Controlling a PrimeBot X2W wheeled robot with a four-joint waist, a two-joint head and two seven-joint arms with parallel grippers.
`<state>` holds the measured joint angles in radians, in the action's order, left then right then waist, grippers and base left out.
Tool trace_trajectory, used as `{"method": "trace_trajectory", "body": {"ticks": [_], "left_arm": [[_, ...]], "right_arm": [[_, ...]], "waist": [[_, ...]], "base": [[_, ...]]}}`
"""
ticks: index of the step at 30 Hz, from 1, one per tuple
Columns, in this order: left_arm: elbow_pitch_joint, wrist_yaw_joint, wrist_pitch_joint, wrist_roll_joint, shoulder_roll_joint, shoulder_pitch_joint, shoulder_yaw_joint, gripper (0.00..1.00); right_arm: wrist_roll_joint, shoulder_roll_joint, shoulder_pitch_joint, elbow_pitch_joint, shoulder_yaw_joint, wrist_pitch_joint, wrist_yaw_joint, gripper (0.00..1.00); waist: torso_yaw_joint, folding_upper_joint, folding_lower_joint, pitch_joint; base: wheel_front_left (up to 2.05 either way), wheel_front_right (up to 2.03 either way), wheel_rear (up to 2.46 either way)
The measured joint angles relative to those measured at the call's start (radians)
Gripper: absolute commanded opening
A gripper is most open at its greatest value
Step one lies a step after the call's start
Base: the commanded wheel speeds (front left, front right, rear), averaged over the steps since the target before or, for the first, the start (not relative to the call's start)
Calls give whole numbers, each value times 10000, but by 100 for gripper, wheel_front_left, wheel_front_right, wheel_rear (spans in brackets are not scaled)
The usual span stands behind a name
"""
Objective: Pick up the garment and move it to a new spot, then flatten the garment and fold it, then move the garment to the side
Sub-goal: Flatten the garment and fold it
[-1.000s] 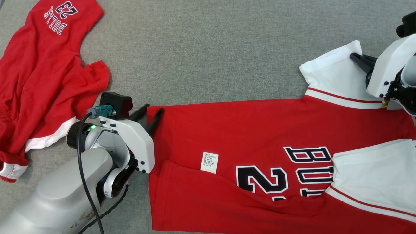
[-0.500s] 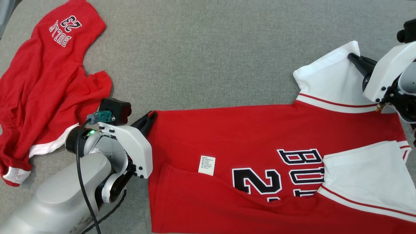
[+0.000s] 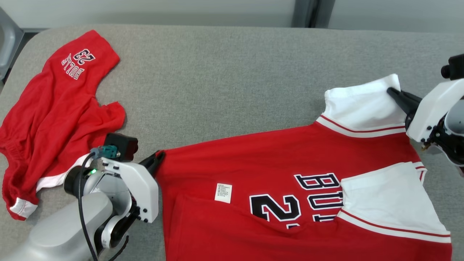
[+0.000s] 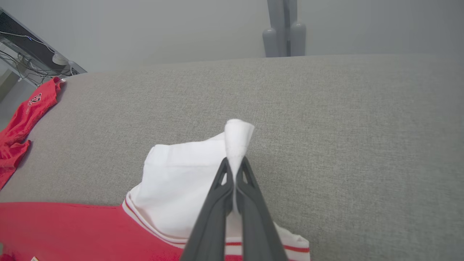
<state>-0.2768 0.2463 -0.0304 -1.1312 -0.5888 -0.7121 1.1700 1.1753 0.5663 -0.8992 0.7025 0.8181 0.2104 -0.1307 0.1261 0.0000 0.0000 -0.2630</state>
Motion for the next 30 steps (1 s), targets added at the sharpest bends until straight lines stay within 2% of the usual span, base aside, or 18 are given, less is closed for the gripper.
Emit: {"method": "trace_trajectory", "body": {"ticks": [5,18,30], "left_arm": [[-144,0,-15,-61,-242,193,33,0],[-165,82,-52,-46,-364,582,268,0],[247,142,-727,222,-1016,1144,725,0]], "right_arm": [[242,242,312,-134,339,-67,0,0],[589,640,948,-525,1124,-686,0,0],[750,1041,1778,-1417,1779,-888,0,0]], "waist": [[-183,0,0,339],[-611,0,0,1141],[-1243,0,0,1671]], "base": [[0,0,0],[0,0,0],[0,0,0]]}}
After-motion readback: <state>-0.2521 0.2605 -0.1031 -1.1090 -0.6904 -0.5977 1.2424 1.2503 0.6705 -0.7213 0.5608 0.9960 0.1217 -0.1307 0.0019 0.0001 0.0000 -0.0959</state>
